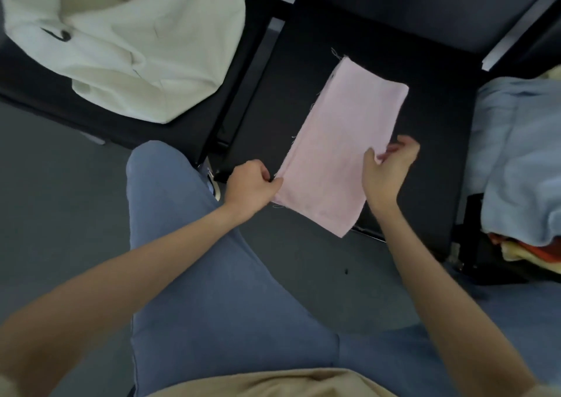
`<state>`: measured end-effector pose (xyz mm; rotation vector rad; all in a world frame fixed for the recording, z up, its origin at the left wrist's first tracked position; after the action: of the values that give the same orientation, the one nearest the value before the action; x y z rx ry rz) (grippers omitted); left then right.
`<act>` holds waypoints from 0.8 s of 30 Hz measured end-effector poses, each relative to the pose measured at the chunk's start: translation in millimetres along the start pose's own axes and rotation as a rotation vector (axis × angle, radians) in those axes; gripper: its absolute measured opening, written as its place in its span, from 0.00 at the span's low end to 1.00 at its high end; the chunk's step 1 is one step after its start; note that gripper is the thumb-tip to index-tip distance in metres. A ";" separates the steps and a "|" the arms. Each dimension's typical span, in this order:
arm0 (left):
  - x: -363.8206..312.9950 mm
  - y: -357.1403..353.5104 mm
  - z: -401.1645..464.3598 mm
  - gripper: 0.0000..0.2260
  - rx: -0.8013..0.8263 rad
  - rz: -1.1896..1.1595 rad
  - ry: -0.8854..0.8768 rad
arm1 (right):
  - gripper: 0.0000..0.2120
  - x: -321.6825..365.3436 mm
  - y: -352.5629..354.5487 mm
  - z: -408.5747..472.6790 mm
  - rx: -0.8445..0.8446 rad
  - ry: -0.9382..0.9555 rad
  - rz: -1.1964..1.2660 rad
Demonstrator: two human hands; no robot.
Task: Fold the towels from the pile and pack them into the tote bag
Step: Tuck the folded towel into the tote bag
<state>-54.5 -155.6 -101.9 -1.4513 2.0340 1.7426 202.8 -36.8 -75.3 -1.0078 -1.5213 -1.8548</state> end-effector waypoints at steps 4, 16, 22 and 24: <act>-12.6 -12.8 -2.9 0.10 0.059 0.046 -0.023 | 0.23 -44.3 30.5 -46.8 0.057 -0.260 -0.150; -12.6 -23.4 -19.5 0.09 0.111 -0.095 0.122 | 0.05 -45.9 33.8 -90.0 0.304 -0.368 -0.130; -19.0 -29.3 -48.8 0.08 0.271 -0.420 0.249 | 0.07 -41.9 56.8 -88.1 0.311 -0.403 0.043; -24.3 -26.2 -55.5 0.10 0.292 -0.529 0.272 | 0.10 -39.3 63.2 -88.9 0.318 -0.441 0.165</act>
<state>3.4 -183.5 -86.9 -1.9652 1.6895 1.0463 256.4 -139.6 -78.5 -1.3946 -1.8437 -1.2764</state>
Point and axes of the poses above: each hand's wrist, its own z-axis towards the middle knuckle, its own y-axis out of the back of the hand, x = y × z, the point moved 9 cm from there along z, towards the middle knuckle, and after that the axes turned 3 degrees about -x, right-handed, at the moved point
